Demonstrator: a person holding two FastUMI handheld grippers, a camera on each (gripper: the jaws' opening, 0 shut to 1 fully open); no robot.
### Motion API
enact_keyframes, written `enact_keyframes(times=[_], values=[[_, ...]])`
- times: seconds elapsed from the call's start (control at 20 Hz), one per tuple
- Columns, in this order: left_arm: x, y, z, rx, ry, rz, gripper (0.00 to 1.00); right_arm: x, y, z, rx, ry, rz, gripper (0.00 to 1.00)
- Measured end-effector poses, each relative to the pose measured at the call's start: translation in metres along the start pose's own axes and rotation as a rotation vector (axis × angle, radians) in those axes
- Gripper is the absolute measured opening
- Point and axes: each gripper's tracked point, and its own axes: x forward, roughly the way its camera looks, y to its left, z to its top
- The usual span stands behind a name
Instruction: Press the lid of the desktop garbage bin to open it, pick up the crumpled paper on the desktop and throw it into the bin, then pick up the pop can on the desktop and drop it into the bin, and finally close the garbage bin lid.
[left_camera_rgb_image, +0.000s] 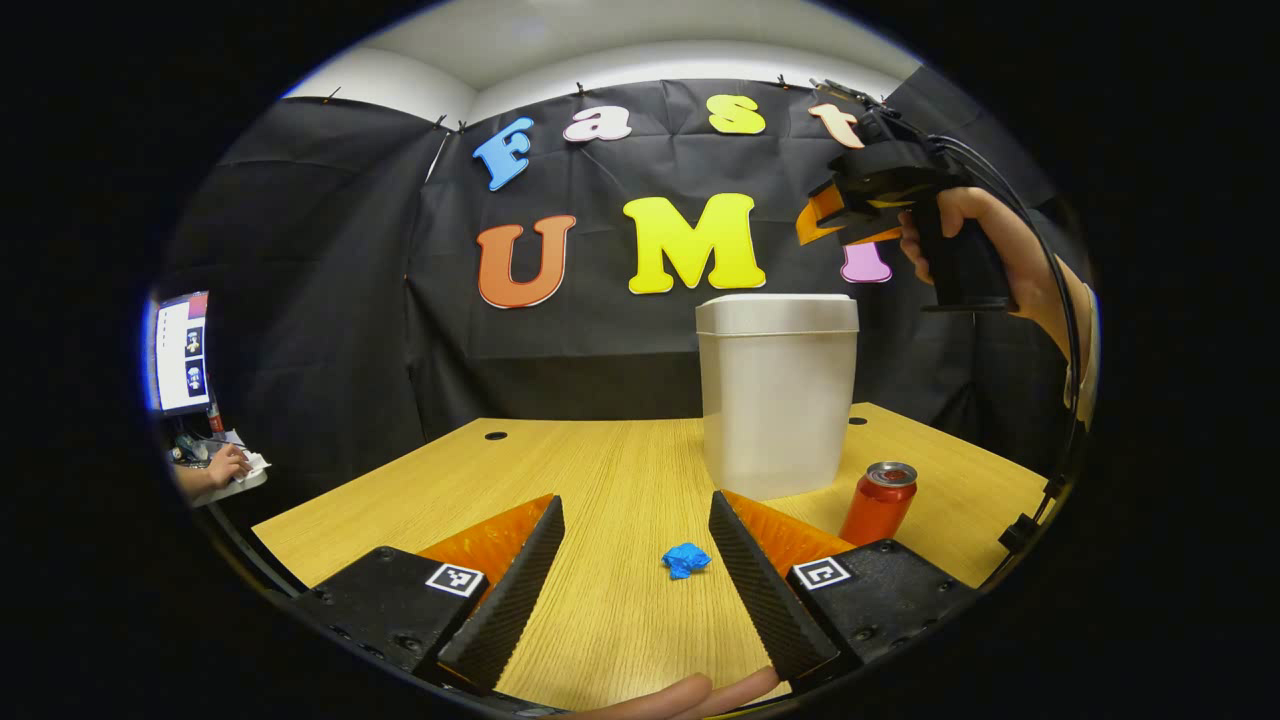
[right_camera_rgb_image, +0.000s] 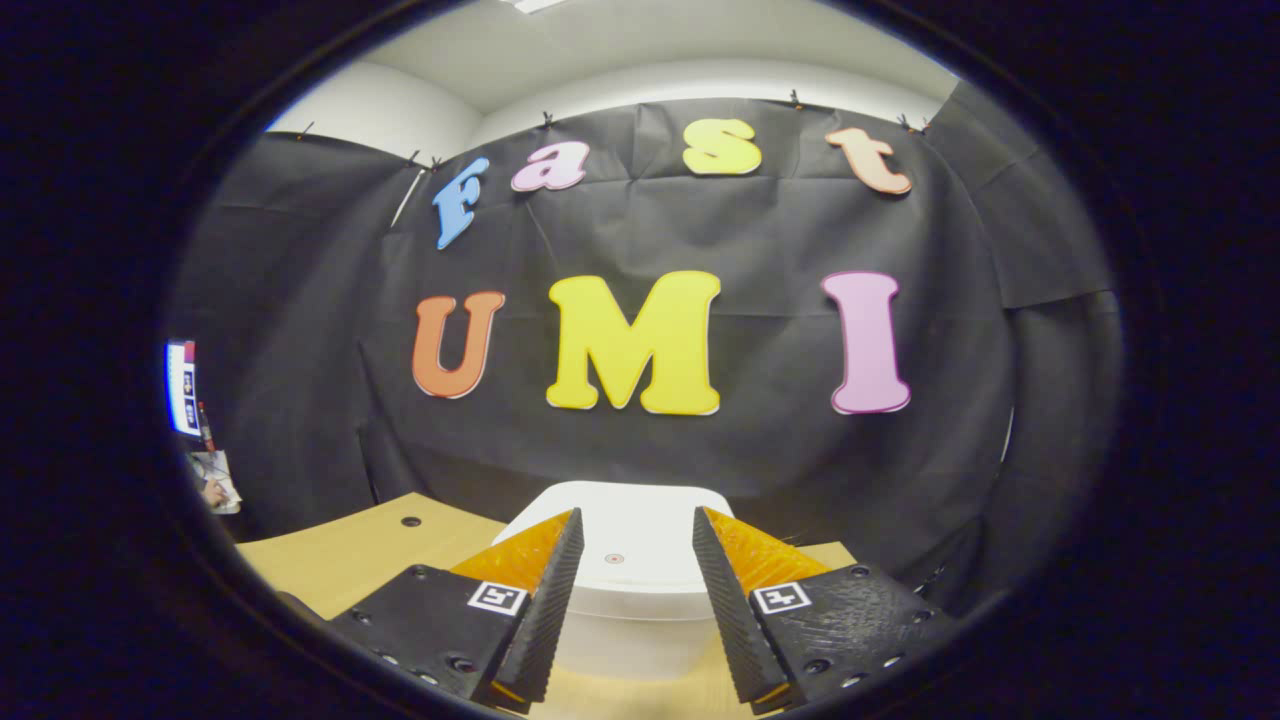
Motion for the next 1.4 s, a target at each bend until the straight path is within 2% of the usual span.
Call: enact_keyframes(times=[0.05, 0.1, 0.15, 0.2, 0.25, 0.3, 0.35, 0.5, 0.65, 0.95, 1.05, 1.2, 1.4], values=[[0.001, 0.001, -0.003, -0.004, 0.007, 0.000, 0.96, 0.006, -0.002, -0.003, -0.005, 0.010, -0.012, 0.67], [0.003, 0.003, -0.007, -0.008, 0.015, 0.001, 0.96, 0.013, -0.003, -0.006, -0.009, 0.019, -0.023, 0.54], [0.004, 0.005, -0.010, -0.011, 0.023, 0.003, 0.96, 0.019, -0.002, -0.009, -0.010, 0.024, -0.028, 0.48], [0.005, 0.007, -0.012, -0.014, 0.031, 0.005, 0.96, 0.025, -0.002, -0.010, -0.006, 0.029, -0.039, 0.36], [0.005, 0.007, -0.013, -0.011, 0.029, 0.007, 0.96, 0.029, -0.005, -0.013, 0.002, 0.038, -0.047, 0.29], [0.004, 0.008, -0.013, -0.005, 0.024, 0.008, 0.96, 0.031, -0.003, -0.014, 0.010, 0.055, -0.035, 0.10], [0.004, 0.008, -0.012, 0.000, 0.017, 0.007, 0.96, 0.037, -0.001, -0.023, 0.014, 0.074, -0.026, 0.01], [0.005, 0.008, -0.015, -0.005, 0.014, 0.001, 0.96, 0.041, -0.006, -0.032, -0.016, 0.108, -0.044, 0.02], [0.007, 0.010, -0.021, -0.022, 0.036, 0.004, 0.96, 0.044, -0.002, -0.045, 0.058, 0.158, -0.019, 0.01], [0.008, 0.011, -0.023, -0.028, 0.046, 0.008, 0.97, 0.043, -0.005, -0.057, 0.084, 0.212, 0.001, 0.02], [0.009, 0.011, -0.023, -0.030, 0.048, 0.012, 0.96, 0.036, -0.007, -0.052, 0.065, 0.206, -0.024, 0.02], [0.006, 0.014, -0.023, -0.050, 0.042, 0.017, 0.96, 0.019, -0.002, -0.039, 0.028, 0.141, -0.021, 0.02], [0.011, 0.019, -0.027, -0.059, 0.052, 0.030, 0.96, -0.007, 0.008, -0.038, 0.045, 0.101, 0.013, 0.02]])
